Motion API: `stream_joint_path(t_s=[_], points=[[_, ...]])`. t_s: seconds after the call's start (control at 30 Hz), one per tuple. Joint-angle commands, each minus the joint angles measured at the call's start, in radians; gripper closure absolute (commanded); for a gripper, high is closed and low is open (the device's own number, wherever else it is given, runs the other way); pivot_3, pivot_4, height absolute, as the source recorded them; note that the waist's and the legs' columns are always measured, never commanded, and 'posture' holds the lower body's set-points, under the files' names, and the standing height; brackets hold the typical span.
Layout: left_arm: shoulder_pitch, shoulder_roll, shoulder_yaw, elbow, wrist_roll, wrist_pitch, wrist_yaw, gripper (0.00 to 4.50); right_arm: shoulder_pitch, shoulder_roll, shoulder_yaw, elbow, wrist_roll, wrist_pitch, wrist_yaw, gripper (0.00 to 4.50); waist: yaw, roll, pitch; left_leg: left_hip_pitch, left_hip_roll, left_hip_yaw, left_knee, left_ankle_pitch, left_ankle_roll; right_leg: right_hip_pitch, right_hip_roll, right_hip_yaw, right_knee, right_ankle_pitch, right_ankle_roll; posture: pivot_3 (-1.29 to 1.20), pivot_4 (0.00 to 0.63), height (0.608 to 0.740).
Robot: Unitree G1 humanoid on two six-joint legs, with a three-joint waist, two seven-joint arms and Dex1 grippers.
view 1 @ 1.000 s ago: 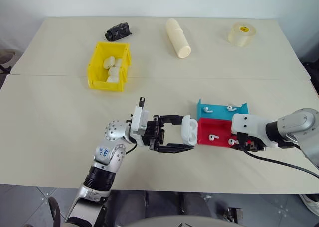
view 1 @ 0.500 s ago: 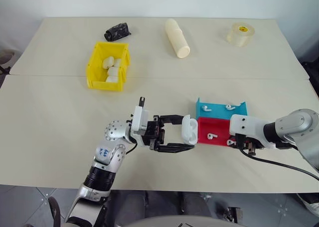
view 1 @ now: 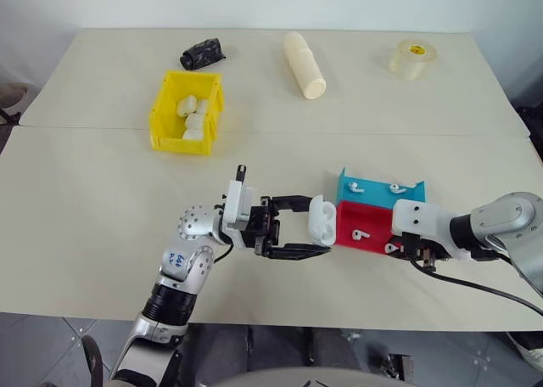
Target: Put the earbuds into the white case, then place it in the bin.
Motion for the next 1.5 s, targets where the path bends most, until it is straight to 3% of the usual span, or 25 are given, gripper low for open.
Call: stream_joint_path(t_s=[0.03,0.33,0.43,0.67,0.87,0.97,1.1,1.2,1.3,1.5], points=[[-0.006,-0.004,0.009,-0.01,-0.001,-0.017,0.007,1.7,0.005,0.018,-0.004,0.003,0.001,-0.015,-0.017,3.95,-0.002,0.0,0.0,0.0,0.0,0.0,0.0,0.0,0.0,0.0,0.0,0.0,0.0,0.0,0.0,0.0,0.15,0.74],[-0.001,-0.001,0.016,-0.01,0.001,-0.022,0.011,1.7,0.035,-0.011,-0.09,-0.053,0.078,-0.011,0.03,3.95,0.0,0.0,0.0,0.0,0.0,0.0,0.0,0.0,0.0,0.0,0.0,0.0,0.0,0.0,0.0,0.0,0.15,0.74],[0.002,-0.001,0.018,-0.008,0.003,-0.027,0.013,1.7,0.087,0.006,-0.186,-0.071,0.152,-0.075,0.065,3.95,0.002,0.0,0.0,0.0,0.0,0.0,0.0,0.0,0.0,0.0,0.0,0.0,0.0,0.0,0.0,0.0,0.15,0.74],[0.02,0.0,0.014,-0.015,0.006,-0.031,0.015,1.7,0.216,0.022,-0.333,0.0,0.15,-0.277,0.058,3.95,0.002,0.0,0.0,-0.001,-0.001,0.0,0.0,0.0,0.0,0.0,0.0,0.0,0.0,0.0,0.0,0.0,0.15,0.74],[0.03,0.002,0.031,-0.01,-0.019,-0.024,0.005,1.7,0.237,0.167,-0.542,-0.054,0.354,-0.245,0.012,3.95,0.001,-0.001,0.0,0.0,0.0,0.0,0.0,0.0,0.0,0.0,0.001,0.0,0.0,0.0,0.0,0.0,0.15,0.74],[0.032,0.004,0.035,0.001,-0.028,-0.019,-0.011,1.7,0.229,0.248,-0.587,-0.092,0.45,-0.213,-0.047,3.95,0.002,-0.001,0.001,0.0,0.0,0.0,0.0,0.0,0.0,0.0,0.001,0.0,0.001,0.0,0.0,0.0,0.15,0.74],[0.012,0.002,0.031,0.024,-0.028,0.015,-0.009,1.7,0.185,0.405,-0.594,-0.134,0.592,-0.21,-0.17,3.95,0.001,-0.001,0.001,0.0,0.0,-0.001,0.0,0.0,0.0,0.001,0.001,0.0,0.001,0.0,0.0,0.0,0.15,0.74],[-0.017,0.008,0.036,0.042,-0.033,0.035,-0.022,1.7,0.17,0.591,-0.607,-0.157,0.701,-0.284,-0.282,3.95,0.0,-0.002,0.001,0.0,0.001,-0.001,0.0,0.0,0.0,0.001,0.001,-0.001,0.001,0.0,0.0,0.0,0.15,0.74],[-0.041,0.01,0.04,0.054,-0.035,0.052,-0.032,1.7,0.154,0.64,-0.569,-0.162,0.804,-0.227,-0.327,3.95,0.001,-0.001,0.001,0.0,-0.001,-0.001,0.001,0.0,0.0,0.0,-0.001,0.0,0.002,0.0,0.0,0.0,0.15,0.74],[-0.079,-0.015,0.054,0.047,-0.072,0.119,-0.006,1.7,0.133,0.729,-0.464,-0.173,0.807,-0.268,-0.386,3.95,-0.002,-0.002,0.001,0.0,0.0,-0.001,0.0,0.0,0.0,0.0,0.0,-0.001,0.002,0.0,0.0,0.0,0.15,0.74]])
